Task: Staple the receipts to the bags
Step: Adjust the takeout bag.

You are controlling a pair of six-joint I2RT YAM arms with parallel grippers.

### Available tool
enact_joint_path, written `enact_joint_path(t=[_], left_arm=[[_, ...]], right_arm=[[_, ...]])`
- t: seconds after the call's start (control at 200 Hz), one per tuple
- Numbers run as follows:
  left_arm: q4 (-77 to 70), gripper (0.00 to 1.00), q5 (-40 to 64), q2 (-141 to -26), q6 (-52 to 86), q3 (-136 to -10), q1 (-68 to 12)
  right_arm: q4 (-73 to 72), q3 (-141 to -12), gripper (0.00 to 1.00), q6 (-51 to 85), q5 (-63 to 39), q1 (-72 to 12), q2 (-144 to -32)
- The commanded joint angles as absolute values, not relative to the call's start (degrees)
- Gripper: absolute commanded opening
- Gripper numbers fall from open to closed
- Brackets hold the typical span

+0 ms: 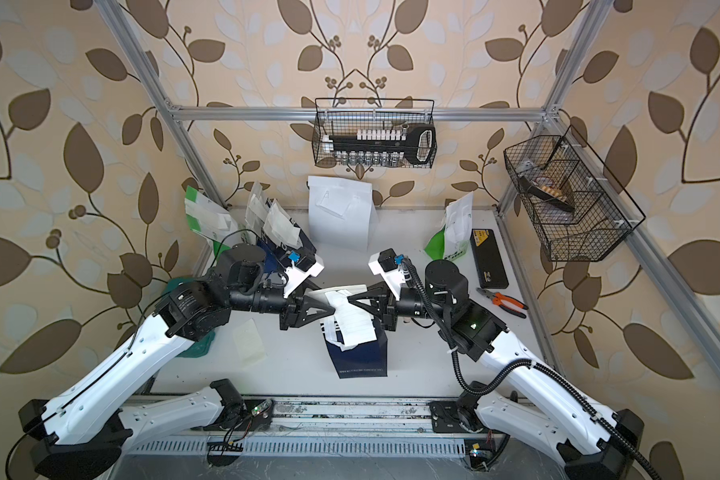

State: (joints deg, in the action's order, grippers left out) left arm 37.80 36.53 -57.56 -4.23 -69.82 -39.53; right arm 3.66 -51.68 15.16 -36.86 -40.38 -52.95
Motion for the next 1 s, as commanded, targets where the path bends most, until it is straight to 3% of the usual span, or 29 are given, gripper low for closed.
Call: enact_joint_path(t=[0.0,0.575,0.66,0.83,0.86,0.92,0.995], left_arm=[[33.6,0.40,41.6,-55.7,-4.1,-68.9,-37.8],[29.2,0.15,46.1,-56.0,-1.8,-69.1,-36.7],[29.6,0.00,44.7,-56.5,-1.8,-69.7,-36.7],[31.1,0.00,36.7,-57.4,-0.6,-71.6,-36.7],[31.9,0.00,35.5,-57.6,-0.9,-72.1,-36.7],[33.4,0.00,32.5,-57.9,-0.9,-72.8,-36.7],[34.6,0.00,29.4,-57.7,-1.2,-73.1,-36.7]], right_arm=[[1.8,-50.3,0.00,15.6,-37.4,-40.3,-52.7],[1.8,-49.9,0.00,16.6,-35.8,-40.3,-52.5],[1.7,-49.8,0.00,16.7,-35.5,-40.3,-52.5],[3.2,-50.2,0.00,17.4,-33.3,-40.3,-53.1],[3.8,-50.1,0.11,17.9,-31.9,-40.3,-53.2],[5.3,-50.3,0.50,18.6,-28.7,-40.3,-53.0],[7.5,-50.3,0.67,19.6,-24.3,-40.3,-52.0]])
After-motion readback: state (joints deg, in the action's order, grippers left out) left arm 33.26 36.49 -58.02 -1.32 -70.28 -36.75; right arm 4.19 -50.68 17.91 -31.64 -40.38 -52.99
